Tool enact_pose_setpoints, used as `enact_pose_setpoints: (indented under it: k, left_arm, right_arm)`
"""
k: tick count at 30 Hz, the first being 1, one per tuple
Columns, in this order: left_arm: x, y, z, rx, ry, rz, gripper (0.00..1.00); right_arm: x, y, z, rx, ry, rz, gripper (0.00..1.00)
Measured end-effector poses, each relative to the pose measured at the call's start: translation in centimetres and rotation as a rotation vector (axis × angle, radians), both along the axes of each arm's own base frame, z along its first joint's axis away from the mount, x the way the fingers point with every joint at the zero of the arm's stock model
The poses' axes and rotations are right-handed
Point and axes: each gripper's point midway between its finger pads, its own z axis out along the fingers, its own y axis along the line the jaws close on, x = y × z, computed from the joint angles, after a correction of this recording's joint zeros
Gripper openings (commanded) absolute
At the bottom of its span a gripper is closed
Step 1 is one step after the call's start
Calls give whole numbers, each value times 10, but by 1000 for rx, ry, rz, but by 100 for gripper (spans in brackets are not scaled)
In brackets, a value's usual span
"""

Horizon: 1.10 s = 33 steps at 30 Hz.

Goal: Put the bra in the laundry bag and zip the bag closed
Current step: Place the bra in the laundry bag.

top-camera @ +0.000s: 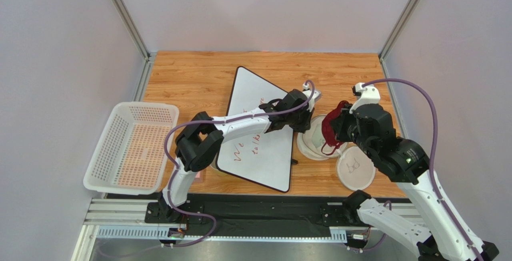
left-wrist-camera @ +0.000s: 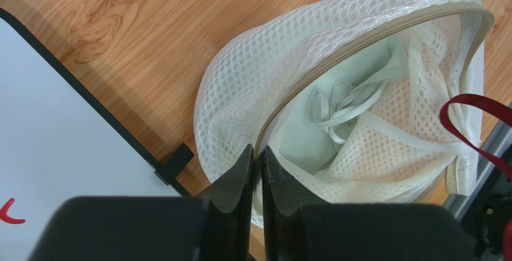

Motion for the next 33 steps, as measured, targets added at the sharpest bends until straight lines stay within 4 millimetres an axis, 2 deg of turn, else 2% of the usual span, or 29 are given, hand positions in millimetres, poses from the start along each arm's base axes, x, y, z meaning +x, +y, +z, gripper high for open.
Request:
enact_pose_setpoints:
  k: [4, 8, 12, 18, 23, 27, 33]
  left_arm:
    - [-6, 1, 3, 11, 37, -14, 2]
    - [-14, -4, 17, -44, 141, -25, 1]
    - [-21, 0, 20, -82, 272, -18, 0]
    - [-29, 2, 26, -118, 395, -15, 0]
    - [-36, -6, 44, -162, 439, -41, 0]
    - [-40, -12, 57, -206, 470, -67, 0]
    - [-48, -14, 65, -238, 528, -98, 0]
  right_arm:
    - [5, 7, -10, 3, -11, 29, 0]
    - [7, 13, -27, -8, -23, 72, 0]
    - [12, 15, -48, -37, -21, 86, 0]
    - [20, 13, -79, -114, 18, 32, 0]
    - [26, 19, -99, -214, 54, -9, 0]
    - [27, 8, -113, -272, 73, -65, 0]
    - [26, -9, -135, -386, 146, -151, 0]
